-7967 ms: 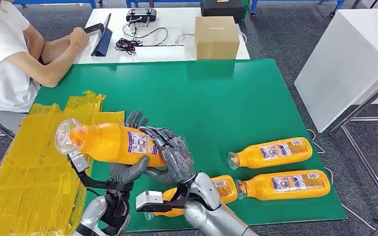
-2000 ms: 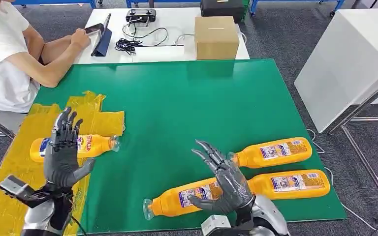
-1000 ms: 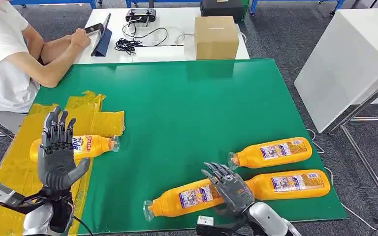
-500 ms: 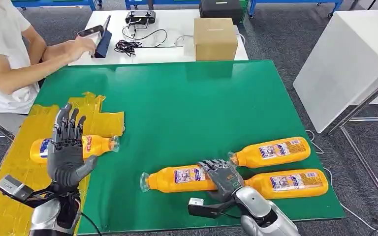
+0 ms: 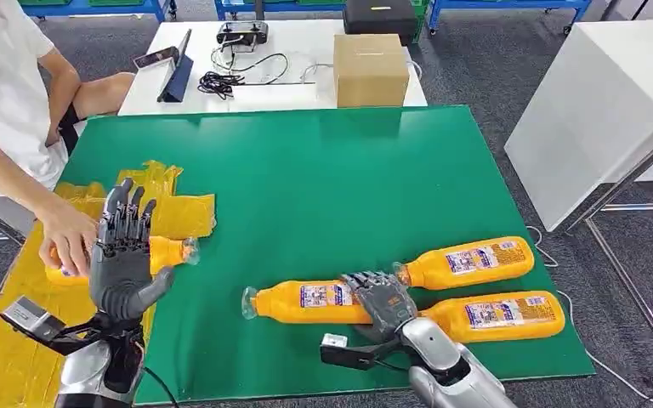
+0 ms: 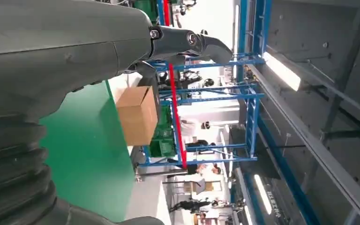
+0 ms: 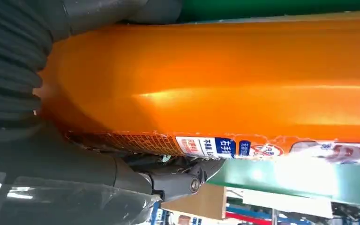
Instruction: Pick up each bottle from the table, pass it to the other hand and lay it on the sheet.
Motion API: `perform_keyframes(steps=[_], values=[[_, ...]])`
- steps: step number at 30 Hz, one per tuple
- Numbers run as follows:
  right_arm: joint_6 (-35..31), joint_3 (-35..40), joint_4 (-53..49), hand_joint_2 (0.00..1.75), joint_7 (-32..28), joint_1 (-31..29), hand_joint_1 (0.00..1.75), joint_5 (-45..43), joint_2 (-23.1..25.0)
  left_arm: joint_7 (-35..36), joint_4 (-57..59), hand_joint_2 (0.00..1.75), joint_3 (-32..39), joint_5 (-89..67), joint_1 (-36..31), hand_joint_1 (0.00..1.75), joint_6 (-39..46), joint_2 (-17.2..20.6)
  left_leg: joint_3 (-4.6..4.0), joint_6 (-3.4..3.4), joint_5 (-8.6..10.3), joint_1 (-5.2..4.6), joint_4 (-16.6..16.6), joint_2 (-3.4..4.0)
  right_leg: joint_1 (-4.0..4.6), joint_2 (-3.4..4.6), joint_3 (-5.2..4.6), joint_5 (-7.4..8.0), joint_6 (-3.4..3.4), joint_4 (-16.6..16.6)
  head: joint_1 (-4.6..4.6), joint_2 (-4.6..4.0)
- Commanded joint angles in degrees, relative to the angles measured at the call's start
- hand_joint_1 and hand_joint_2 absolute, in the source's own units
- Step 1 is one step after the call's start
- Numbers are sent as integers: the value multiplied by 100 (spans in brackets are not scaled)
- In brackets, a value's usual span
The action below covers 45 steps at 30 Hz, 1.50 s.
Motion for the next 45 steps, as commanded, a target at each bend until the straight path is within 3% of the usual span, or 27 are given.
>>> perform_keyframes(steps=[1, 5, 13, 29, 34, 41, 45], values=[[-1462, -1301, -1101, 175, -669, 981, 175, -1038, 885, 592, 37, 175, -267, -414, 139, 0, 500, 139, 1, -6, -3, 3, -3, -11, 2, -13, 7, -10, -1, -4, 2, 0], [-1888, -1757, -1801, 175, -1263, 1362, 175, -2057, 1277, 1329, 246, 175, -797, -721, 90, 0, 797, 420, -33, -6, -2, 0, 0, -19, 0, -11, -17, -11, -2, 7, 0, 0], [-2170, -1920, -1744, 175, -1769, 1311, 175, -2607, 1467, 1964, 533, 175, -1300, -171, -163, 0, 351, 686, -55, -4, 1, 7, -4, -13, 4, -11, -40, -8, 0, -2, 2, 0], [-2197, -1903, -1734, 175, -1814, 1289, 175, -2650, 1475, 2007, 573, 175, -1344, -34, -194, 0, 298, 712, -62, -3, 2, 5, -4, -11, 3, -10, -49, -6, 0, -3, 2, 0], [-2240, -1704, -1434, 175, -1937, 1033, 175, -2751, 1511, 2200, 699, 175, -1559, 1044, -315, 0, -357, 849, -65, -2, 4, 5, -5, -7, 3, -5, -53, -4, 0, -3, 2, 0], [-2152, -1297, -770, 175, -2079, 656, 175, -2733, 1702, 2326, 764, 175, -1869, 1339, -573, 0, -501, 849, -57, -6, 2, 10, -7, -4, 7, -3, -42, -4, -1, -8, 2, 0], [-2059, -708, -147, 175, -2349, 370, 175, -2705, 1910, 2418, 1006, 175, -2016, 1640, -816, 0, -518, 800, -53, -7, 2, 11, -9, 2, 8, 2, -39, -2, -3, -9, 0, 0]])
